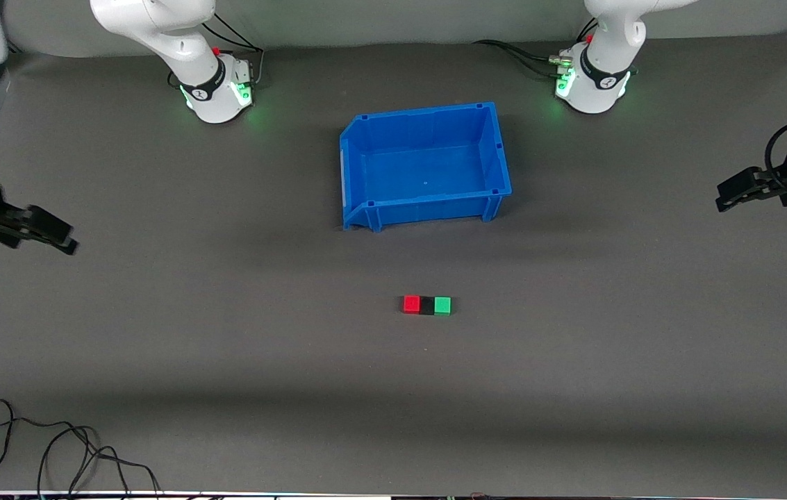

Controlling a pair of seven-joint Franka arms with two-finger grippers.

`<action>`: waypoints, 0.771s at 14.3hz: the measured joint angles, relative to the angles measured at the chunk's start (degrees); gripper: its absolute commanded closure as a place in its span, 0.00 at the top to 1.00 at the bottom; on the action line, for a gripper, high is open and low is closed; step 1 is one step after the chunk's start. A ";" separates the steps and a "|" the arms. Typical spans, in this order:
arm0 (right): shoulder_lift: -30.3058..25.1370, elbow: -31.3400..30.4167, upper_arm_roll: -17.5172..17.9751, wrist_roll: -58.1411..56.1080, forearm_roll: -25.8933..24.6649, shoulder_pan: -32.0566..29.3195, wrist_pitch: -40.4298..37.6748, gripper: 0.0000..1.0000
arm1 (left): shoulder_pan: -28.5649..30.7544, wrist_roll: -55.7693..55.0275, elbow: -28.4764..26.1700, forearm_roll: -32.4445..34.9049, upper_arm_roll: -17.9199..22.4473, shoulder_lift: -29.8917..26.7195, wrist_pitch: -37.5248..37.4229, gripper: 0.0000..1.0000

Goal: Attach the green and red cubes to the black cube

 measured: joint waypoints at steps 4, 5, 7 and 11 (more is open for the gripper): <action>-1.03 -1.73 0.07 -8.38 0.00 -1.64 -0.31 1.00 | 0.05 0.00 -1.22 -1.32 0.13 -0.95 1.40 0.99; -1.03 -1.92 0.17 -8.74 0.00 -1.63 -0.63 1.00 | 0.08 0.01 -1.21 -1.61 0.24 -1.12 1.52 0.99; -1.04 -2.16 0.34 -8.75 0.00 -1.62 -1.50 1.00 | 0.11 0.12 -1.17 -1.76 0.32 -1.19 1.61 1.00; -1.08 -2.15 0.36 -8.72 0.00 -1.62 -2.69 1.00 | 0.11 0.19 0.09 -1.84 0.35 -0.79 1.75 1.00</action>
